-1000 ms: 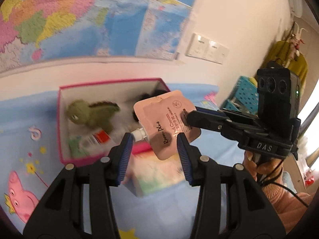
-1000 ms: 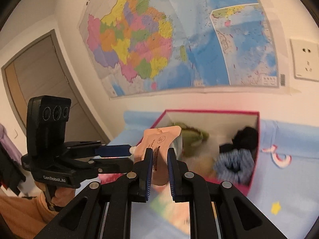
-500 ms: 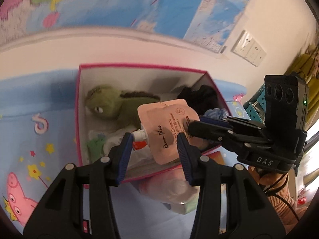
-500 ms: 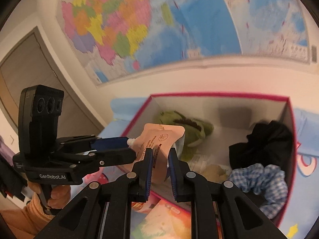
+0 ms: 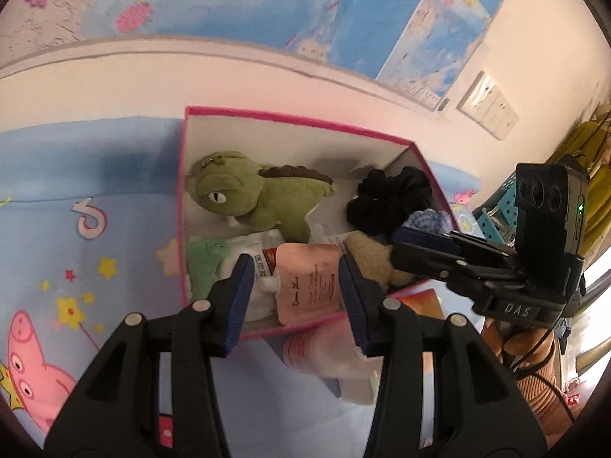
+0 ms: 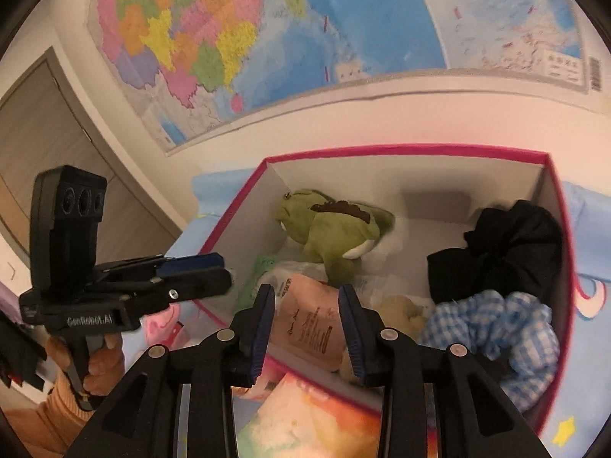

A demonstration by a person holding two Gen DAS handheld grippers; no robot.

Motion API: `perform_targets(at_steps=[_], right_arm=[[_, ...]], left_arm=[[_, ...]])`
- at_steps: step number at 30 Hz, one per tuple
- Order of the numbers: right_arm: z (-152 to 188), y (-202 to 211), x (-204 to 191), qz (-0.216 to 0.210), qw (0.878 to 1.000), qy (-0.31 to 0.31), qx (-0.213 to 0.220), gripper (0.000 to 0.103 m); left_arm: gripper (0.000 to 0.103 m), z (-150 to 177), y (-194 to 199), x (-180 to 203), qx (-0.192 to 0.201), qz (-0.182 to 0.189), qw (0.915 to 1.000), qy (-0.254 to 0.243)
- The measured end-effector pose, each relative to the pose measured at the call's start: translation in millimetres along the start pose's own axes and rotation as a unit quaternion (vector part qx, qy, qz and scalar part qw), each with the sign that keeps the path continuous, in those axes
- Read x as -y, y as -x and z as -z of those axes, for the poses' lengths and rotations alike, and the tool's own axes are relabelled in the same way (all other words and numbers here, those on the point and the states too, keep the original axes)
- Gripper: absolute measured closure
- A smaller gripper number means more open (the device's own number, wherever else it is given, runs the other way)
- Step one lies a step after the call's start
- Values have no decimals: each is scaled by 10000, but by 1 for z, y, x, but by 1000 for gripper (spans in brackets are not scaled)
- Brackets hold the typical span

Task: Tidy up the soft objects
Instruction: 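Carry the pink sachet into the pink box and open the right tool, then move the right tool down to the floral tissue pack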

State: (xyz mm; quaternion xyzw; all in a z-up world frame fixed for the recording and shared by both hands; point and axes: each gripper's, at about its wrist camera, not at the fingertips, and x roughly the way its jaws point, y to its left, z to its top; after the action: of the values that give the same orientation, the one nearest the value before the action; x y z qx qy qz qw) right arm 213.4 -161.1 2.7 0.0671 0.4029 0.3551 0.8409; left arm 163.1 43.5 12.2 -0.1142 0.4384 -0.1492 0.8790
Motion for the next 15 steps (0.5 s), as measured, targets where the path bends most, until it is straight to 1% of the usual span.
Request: perform_targets(at_steps=[4,7,9,11,15], right_arm=[[16,32,-11,-132,9995,233,139,66],[31,50,-23,-234,9987,439,139,61],[48,61,-30,-348,9977,584,60,58],[61,67,-37,-390,9969,686,-23,58],[100,74,-47,-495,9950,799,-325,57]], left_arm=[[56,17,26,8,189,145,9996,-150],[56,36,41,19,202,275,9988,-349],[56,53,48,29,151,329,9979,-544],[56,68,51,38,66,366,9967,-718],[56,101,57,53,-173,469,9937,-1000]])
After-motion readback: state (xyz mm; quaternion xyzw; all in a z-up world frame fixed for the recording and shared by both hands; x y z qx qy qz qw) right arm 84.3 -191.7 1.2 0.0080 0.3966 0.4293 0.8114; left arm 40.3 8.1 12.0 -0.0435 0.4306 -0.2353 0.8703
